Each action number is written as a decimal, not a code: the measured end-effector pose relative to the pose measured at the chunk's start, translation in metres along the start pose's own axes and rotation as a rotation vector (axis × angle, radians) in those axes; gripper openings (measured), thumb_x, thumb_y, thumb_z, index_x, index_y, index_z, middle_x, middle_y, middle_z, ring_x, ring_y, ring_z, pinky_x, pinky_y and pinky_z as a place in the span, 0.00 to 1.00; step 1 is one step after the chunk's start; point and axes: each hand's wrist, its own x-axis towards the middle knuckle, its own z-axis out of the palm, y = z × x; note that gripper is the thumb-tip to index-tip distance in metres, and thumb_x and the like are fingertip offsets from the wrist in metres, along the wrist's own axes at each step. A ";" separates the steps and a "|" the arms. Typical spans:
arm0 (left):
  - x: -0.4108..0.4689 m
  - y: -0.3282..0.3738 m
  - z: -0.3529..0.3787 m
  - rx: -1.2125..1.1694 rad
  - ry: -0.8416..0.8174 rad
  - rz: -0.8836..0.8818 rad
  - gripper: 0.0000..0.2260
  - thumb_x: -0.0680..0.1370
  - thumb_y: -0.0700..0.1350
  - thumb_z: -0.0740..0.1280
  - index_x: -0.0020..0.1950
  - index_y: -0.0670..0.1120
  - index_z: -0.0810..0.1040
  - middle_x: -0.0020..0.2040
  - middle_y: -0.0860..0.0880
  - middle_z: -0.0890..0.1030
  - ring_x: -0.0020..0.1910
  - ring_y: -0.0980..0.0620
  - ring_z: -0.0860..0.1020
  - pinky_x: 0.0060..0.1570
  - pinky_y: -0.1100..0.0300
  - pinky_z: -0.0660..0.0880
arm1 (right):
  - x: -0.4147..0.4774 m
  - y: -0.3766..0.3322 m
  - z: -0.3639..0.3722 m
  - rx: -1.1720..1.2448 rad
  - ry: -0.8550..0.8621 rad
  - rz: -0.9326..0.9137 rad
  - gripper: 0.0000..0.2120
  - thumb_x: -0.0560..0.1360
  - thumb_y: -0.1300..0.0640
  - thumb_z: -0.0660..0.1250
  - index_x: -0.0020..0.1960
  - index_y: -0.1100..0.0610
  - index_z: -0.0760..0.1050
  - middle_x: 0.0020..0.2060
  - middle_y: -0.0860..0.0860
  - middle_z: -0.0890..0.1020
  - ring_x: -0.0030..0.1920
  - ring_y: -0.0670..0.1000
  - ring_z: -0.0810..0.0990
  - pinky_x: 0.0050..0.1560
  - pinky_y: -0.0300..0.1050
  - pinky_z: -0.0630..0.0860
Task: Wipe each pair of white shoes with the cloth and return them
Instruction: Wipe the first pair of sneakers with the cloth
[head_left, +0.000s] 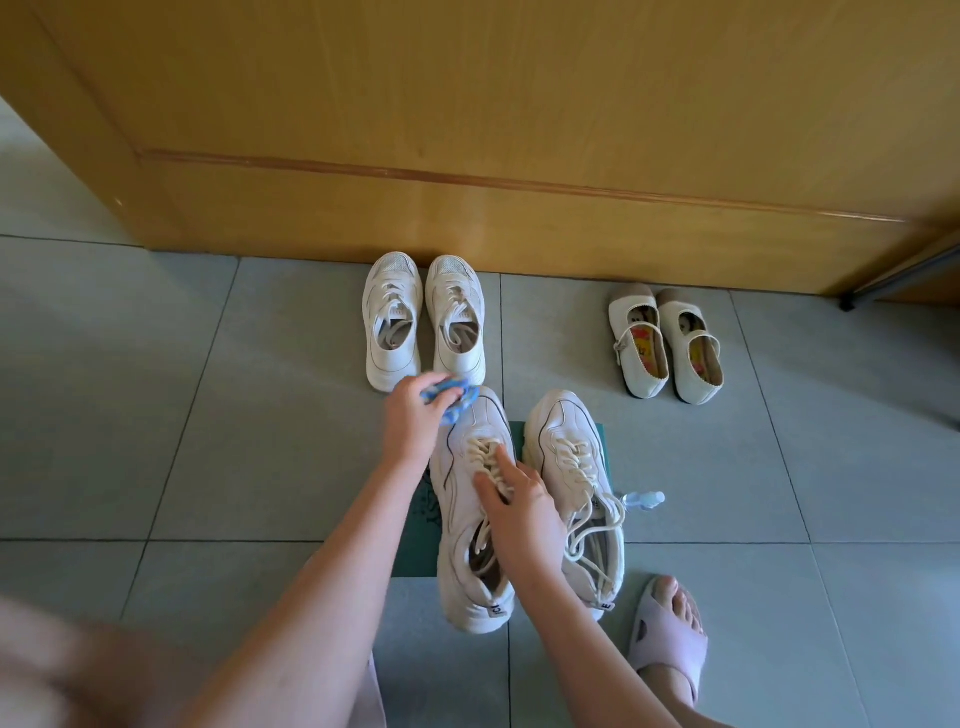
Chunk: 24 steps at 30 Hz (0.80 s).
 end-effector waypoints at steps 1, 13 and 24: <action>0.010 0.011 0.004 0.041 -0.044 0.077 0.09 0.74 0.42 0.71 0.53 0.44 0.82 0.49 0.49 0.80 0.45 0.54 0.76 0.40 0.72 0.71 | 0.000 0.000 0.000 -0.003 0.000 0.001 0.23 0.76 0.39 0.58 0.71 0.37 0.62 0.68 0.42 0.70 0.60 0.46 0.75 0.52 0.47 0.77; 0.047 0.035 0.039 0.549 -0.497 0.160 0.11 0.75 0.45 0.69 0.56 0.44 0.81 0.51 0.42 0.81 0.47 0.47 0.77 0.40 0.60 0.69 | -0.001 0.000 0.001 0.037 0.029 0.029 0.22 0.77 0.40 0.57 0.70 0.37 0.63 0.66 0.40 0.71 0.63 0.44 0.73 0.59 0.49 0.73; 0.023 0.007 0.024 0.200 -0.116 -0.016 0.11 0.75 0.42 0.69 0.56 0.41 0.81 0.50 0.43 0.82 0.50 0.45 0.79 0.50 0.53 0.76 | 0.001 0.000 0.002 0.058 0.012 0.055 0.22 0.77 0.40 0.58 0.70 0.37 0.63 0.67 0.42 0.71 0.62 0.45 0.74 0.54 0.45 0.73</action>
